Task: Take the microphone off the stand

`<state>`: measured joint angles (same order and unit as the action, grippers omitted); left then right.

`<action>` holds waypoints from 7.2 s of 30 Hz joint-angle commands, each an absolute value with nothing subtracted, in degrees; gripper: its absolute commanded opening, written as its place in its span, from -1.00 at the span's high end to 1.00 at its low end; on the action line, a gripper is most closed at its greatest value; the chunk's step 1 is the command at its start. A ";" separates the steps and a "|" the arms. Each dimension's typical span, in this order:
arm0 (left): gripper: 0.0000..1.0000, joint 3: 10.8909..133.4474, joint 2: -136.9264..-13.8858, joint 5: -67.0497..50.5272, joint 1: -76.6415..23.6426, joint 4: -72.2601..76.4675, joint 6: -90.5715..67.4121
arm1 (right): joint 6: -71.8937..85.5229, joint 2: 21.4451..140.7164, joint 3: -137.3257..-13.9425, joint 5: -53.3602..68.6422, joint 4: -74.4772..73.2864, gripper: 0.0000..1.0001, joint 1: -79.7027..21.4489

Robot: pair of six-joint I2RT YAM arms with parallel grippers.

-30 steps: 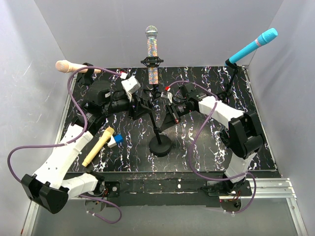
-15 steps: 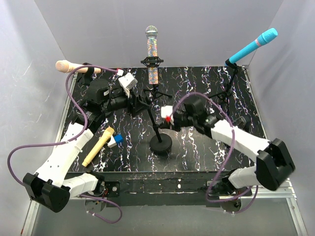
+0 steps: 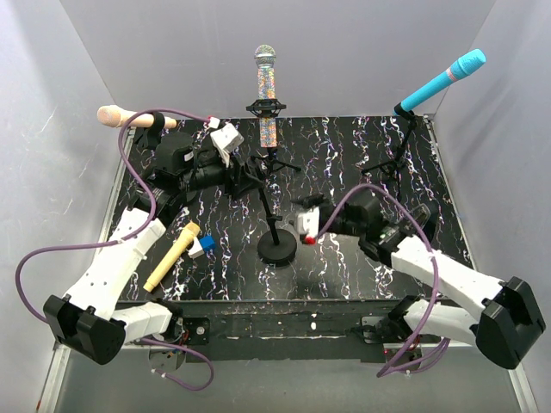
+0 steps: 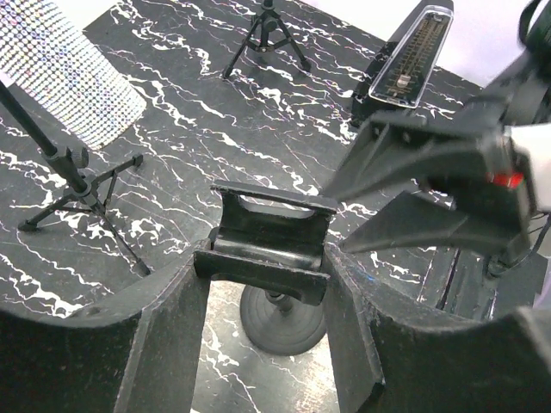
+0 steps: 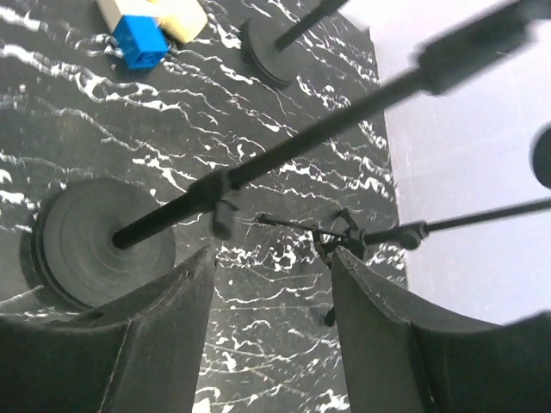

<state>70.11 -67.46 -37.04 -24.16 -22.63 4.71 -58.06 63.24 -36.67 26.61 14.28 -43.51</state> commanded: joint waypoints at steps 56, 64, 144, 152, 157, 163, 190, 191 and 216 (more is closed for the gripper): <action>0.81 71.45 -65.39 -38.85 -22.85 -28.74 16.79 | 1.36 94.93 -71.89 49.67 -12.12 0.97 -31.73; 0.82 71.98 -66.27 -38.06 -22.41 -28.65 15.82 | -30.10 78.95 -54.35 31.48 9.88 0.97 -39.45; 0.83 70.49 -67.41 -39.90 -21.53 -28.21 17.67 | -8.57 92.91 -68.65 48.01 -11.60 0.97 -31.28; 0.83 70.66 -68.03 -39.90 -21.53 -28.83 16.96 | -45.21 75.43 -41.44 33.15 24.01 0.97 -37.96; 0.83 71.80 -69.26 -39.90 -21.53 -29.09 16.52 | -73.79 78.13 -23.66 35.85 60.44 0.94 -39.73; 0.83 73.38 -70.31 -40.34 -21.53 -28.04 16.17 | -75.86 69.98 -18.20 35.17 51.78 -0.53 -39.64; 0.82 79.98 -73.74 -44.74 -21.88 -34.10 23.64 | 23.37 88.40 -58.53 58.52 -2.82 -0.43 -23.73; 0.82 80.07 -73.83 -44.65 -21.88 -34.62 23.82 | 24.42 89.72 -58.97 60.10 -1.77 -0.43 -23.64; 0.82 83.93 -75.85 -43.06 -21.88 -37.88 26.90 | 8.68 93.17 -64.77 58.11 1.71 0.97 -27.68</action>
<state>81.03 -75.26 -44.73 -21.98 -38.09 24.91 26.02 98.59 -61.63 59.61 6.85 -25.39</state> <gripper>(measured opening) 0.475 0.074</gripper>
